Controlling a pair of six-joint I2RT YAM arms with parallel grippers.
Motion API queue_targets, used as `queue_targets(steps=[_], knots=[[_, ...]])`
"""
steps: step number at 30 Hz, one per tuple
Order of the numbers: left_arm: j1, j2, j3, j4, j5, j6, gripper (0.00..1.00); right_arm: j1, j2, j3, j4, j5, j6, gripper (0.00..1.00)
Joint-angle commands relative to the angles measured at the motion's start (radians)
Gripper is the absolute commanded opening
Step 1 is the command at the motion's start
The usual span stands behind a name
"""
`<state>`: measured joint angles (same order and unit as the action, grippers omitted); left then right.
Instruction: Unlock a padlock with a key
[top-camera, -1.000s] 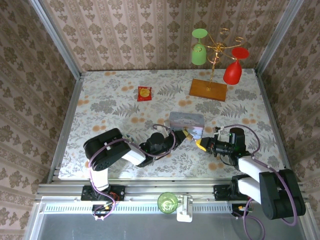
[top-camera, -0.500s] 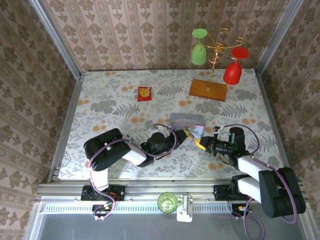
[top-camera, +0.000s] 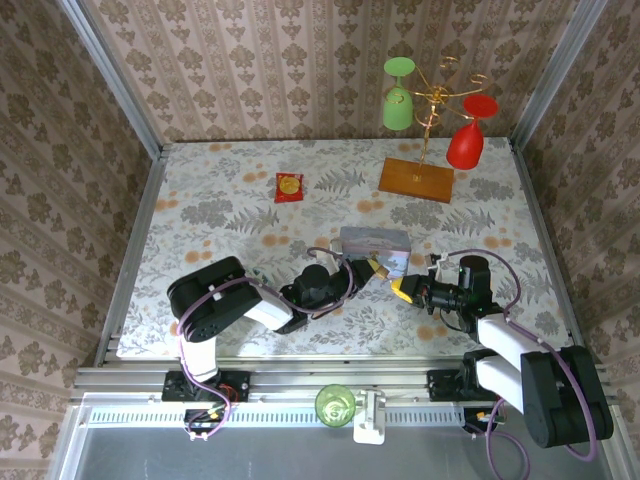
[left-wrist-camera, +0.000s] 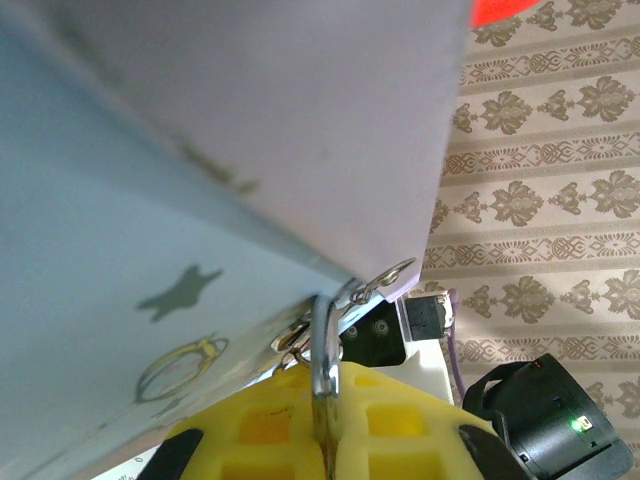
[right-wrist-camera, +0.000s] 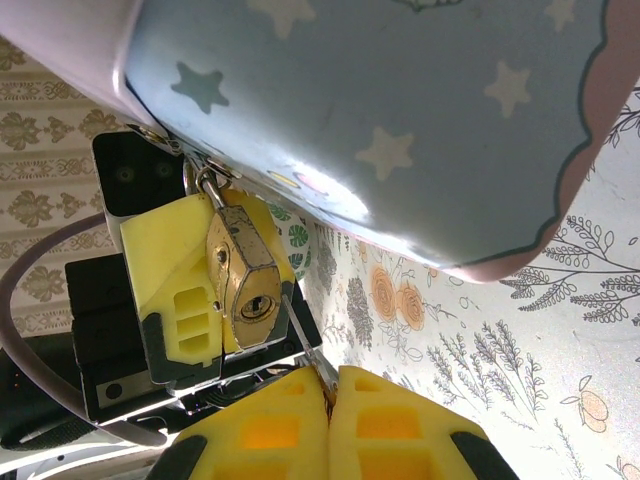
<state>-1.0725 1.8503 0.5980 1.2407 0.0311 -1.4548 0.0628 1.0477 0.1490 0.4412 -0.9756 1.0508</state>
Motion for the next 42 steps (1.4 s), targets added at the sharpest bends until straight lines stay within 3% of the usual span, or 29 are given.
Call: queue_targets(steps=[1, 5, 42], knots=[[-0.010, -0.007, 0.028, 0.078, 0.008, 0.023, 0.00, -0.003, -0.029, 0.015, -0.027, -0.036, -0.017, 0.00], [-0.007, -0.008, 0.019, 0.079, 0.001, 0.022, 0.00, -0.019, -0.058, 0.010, -0.087, -0.040, -0.047, 0.00], [-0.040, 0.026, 0.060, 0.078, 0.010, 0.019, 0.00, -0.047, -0.024, 0.038, -0.043, -0.062, -0.023, 0.00]])
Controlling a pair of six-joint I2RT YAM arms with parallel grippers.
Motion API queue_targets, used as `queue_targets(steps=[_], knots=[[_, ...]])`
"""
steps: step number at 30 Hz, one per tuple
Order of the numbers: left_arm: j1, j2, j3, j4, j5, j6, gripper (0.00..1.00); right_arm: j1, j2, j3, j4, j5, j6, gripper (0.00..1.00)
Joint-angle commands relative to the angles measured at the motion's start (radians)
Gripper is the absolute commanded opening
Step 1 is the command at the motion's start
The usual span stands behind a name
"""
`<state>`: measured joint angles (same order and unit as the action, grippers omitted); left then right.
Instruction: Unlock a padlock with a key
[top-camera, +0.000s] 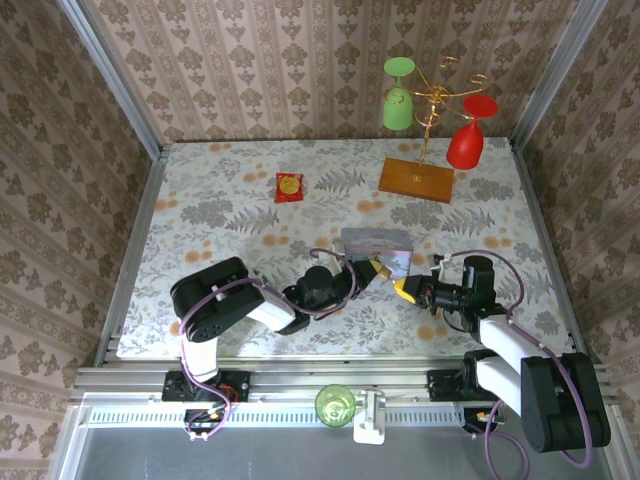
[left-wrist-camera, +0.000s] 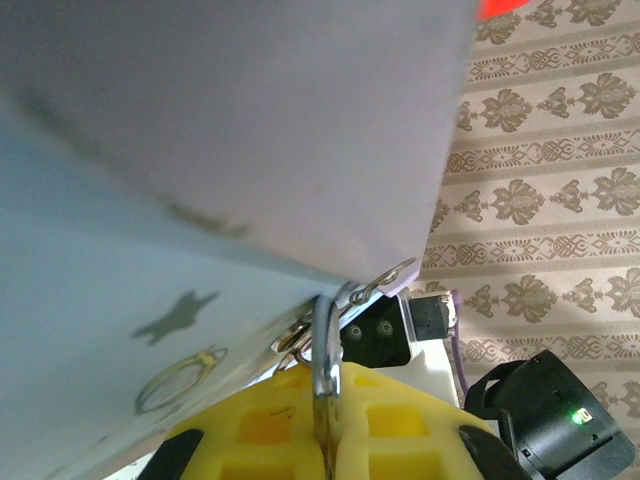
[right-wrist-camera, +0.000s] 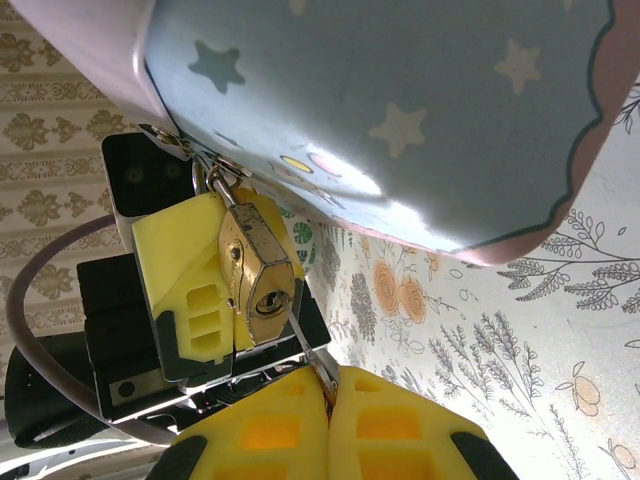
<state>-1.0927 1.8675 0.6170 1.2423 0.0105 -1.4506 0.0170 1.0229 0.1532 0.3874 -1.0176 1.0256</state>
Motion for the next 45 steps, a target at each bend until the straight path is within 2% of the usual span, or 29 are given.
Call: queue_targets(steps=[1, 14, 22, 29, 45], knots=[[-0.020, 0.009, 0.042, 0.077, 0.032, 0.014, 0.00, -0.002, -0.001, 0.035, 0.011, -0.018, 0.002, 0.00], [-0.039, 0.014, 0.016, 0.077, 0.017, 0.009, 0.00, -0.013, 0.026, 0.036, 0.071, -0.008, 0.033, 0.00], [-0.049, 0.028, 0.032, 0.078, 0.023, 0.006, 0.00, -0.027, 0.044, 0.031, 0.063, -0.015, 0.016, 0.00], [-0.047, 0.024, 0.014, 0.078, 0.009, 0.010, 0.00, -0.077, 0.040, 0.047, 0.000, -0.044, -0.028, 0.00], [-0.059, 0.034, 0.057, 0.078, 0.028, 0.011, 0.00, -0.053, 0.020, 0.036, 0.012, -0.036, 0.002, 0.00]])
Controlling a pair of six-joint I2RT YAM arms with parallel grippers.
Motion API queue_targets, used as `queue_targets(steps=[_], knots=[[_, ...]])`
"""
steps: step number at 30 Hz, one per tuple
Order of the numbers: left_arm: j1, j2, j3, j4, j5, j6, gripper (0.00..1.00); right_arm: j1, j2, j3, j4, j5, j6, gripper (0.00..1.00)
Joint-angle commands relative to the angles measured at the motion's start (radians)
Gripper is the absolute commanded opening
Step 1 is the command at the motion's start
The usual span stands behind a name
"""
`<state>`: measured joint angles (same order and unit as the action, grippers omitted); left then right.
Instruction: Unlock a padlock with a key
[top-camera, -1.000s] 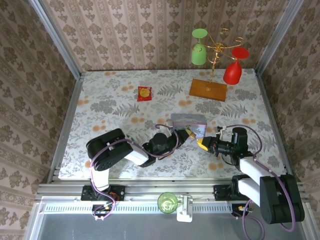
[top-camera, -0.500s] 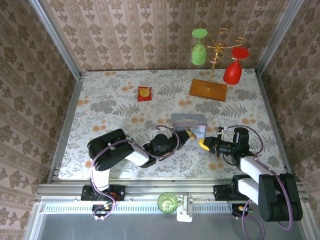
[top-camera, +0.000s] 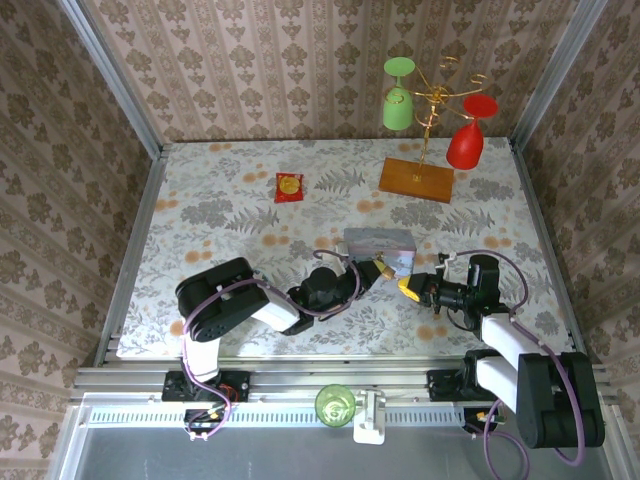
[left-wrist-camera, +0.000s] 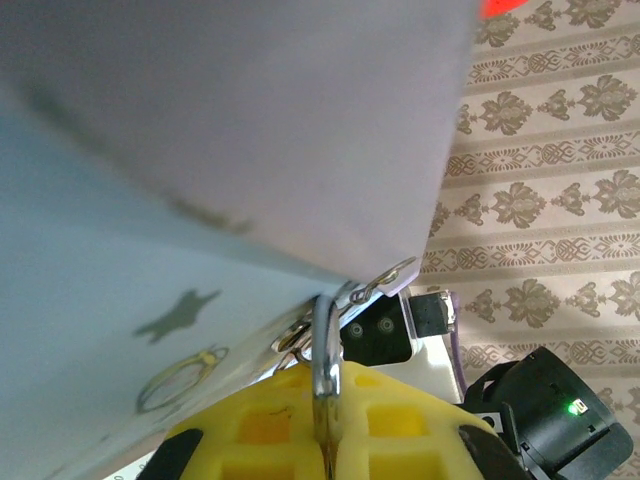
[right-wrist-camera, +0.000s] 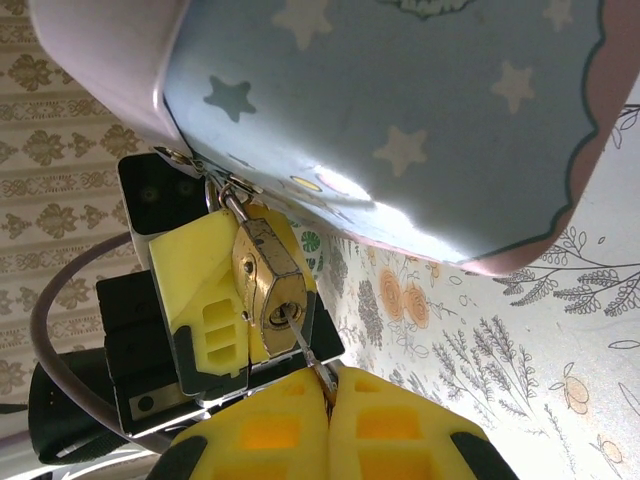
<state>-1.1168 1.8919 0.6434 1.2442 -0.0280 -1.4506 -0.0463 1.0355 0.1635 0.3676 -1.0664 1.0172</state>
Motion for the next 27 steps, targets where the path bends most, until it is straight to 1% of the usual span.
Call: queue_targets(steps=[1, 11, 13, 16, 17, 23, 24, 27], knots=[[-0.035, 0.009, 0.032, 0.077, 0.066, 0.016, 0.00, 0.015, 0.017, 0.025, 0.040, 0.016, 0.015, 0.00], [-0.034, 0.009, 0.040, 0.077, 0.086, 0.035, 0.00, 0.016, 0.095, 0.052, 0.035, -0.004, 0.032, 0.00], [-0.032, 0.007, 0.041, 0.077, 0.088, 0.035, 0.00, 0.016, 0.132, 0.063, 0.053, -0.018, 0.045, 0.00], [-0.032, 0.007, 0.045, 0.077, 0.092, 0.032, 0.00, 0.016, 0.179, 0.066, 0.141, -0.036, 0.098, 0.00], [-0.032, 0.008, 0.049, 0.076, 0.093, 0.034, 0.00, 0.016, 0.184, 0.070, 0.141, -0.035, 0.100, 0.00], [-0.030, -0.001, 0.066, 0.076, 0.103, 0.020, 0.00, 0.014, 0.184, 0.084, 0.135, -0.034, 0.069, 0.00], [-0.029, -0.002, 0.071, 0.077, 0.109, 0.022, 0.00, 0.014, 0.174, 0.080, 0.142, -0.026, 0.067, 0.00], [-0.028, -0.001, 0.082, 0.075, 0.117, 0.012, 0.00, 0.021, 0.126, 0.088, 0.062, 0.034, -0.006, 0.00]])
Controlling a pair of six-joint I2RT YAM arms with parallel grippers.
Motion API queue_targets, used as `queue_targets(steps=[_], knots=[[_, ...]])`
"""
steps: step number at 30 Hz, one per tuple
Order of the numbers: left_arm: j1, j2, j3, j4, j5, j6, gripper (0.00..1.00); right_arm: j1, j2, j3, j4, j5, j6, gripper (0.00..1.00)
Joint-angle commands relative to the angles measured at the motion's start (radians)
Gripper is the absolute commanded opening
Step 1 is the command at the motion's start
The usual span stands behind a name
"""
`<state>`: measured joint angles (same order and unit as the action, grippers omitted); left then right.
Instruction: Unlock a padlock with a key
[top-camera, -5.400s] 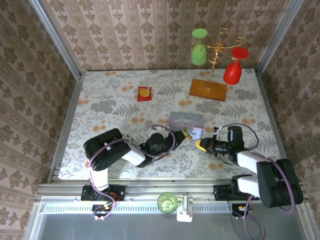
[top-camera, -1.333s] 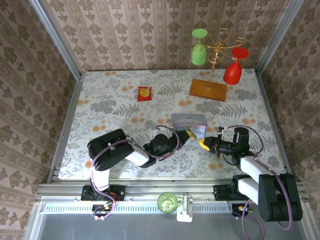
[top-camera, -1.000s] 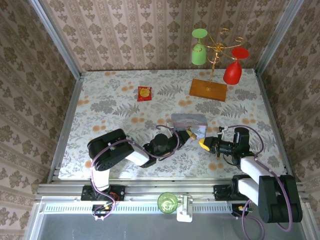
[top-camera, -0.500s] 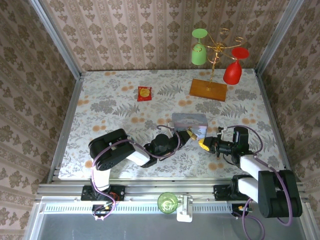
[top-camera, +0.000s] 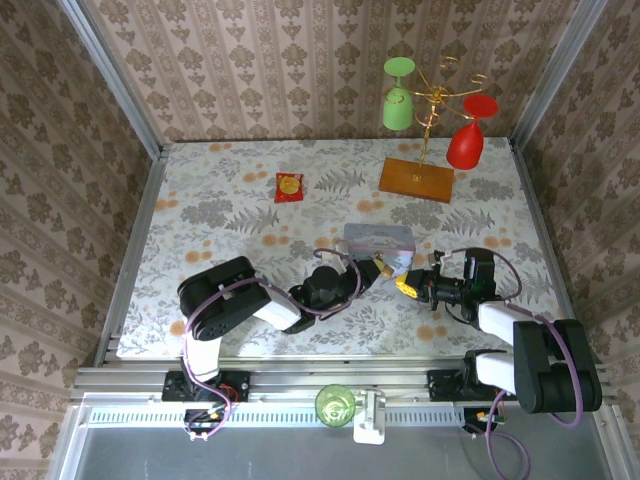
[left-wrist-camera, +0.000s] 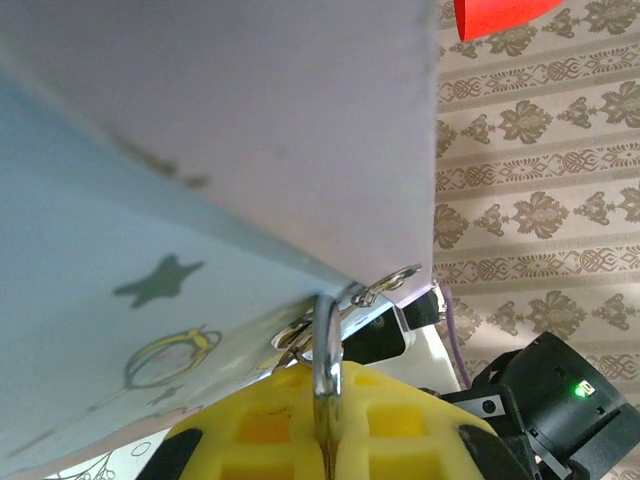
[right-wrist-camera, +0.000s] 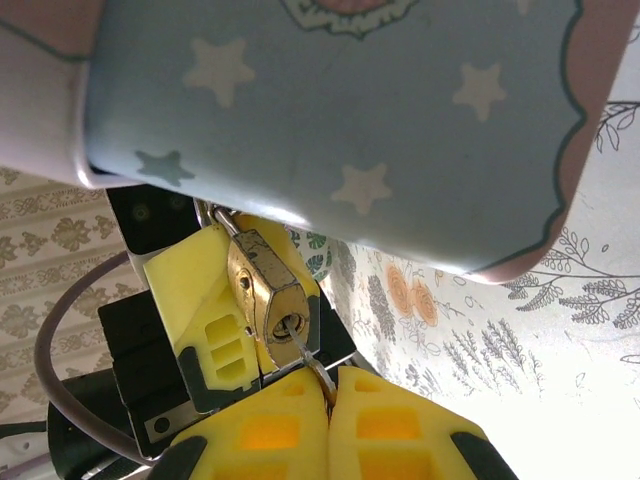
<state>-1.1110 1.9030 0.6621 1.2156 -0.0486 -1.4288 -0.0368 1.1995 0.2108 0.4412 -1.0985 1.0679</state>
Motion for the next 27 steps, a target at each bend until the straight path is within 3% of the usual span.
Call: queue_targets(steps=[1, 14, 20, 24, 27], knots=[[-0.037, -0.009, 0.067, 0.106, 0.140, -0.015, 0.00, 0.013, -0.053, 0.041, -0.019, 0.086, -0.069, 0.00], [-0.063, -0.055, 0.059, 0.105, 0.137, -0.050, 0.00, 0.075, -0.036, 0.075, 0.126, 0.148, -0.170, 0.00], [-0.058, -0.053, 0.085, 0.104, 0.164, -0.055, 0.00, 0.094, -0.025, 0.142, -0.029, 0.149, -0.340, 0.00], [-0.043, -0.077, 0.040, 0.103, 0.170, -0.035, 0.00, 0.083, 0.020, 0.169, -0.029, 0.099, -0.327, 0.00], [-0.029, -0.093, 0.013, 0.101, 0.175, -0.029, 0.00, 0.086, 0.020, 0.204, -0.143, 0.114, -0.368, 0.00]])
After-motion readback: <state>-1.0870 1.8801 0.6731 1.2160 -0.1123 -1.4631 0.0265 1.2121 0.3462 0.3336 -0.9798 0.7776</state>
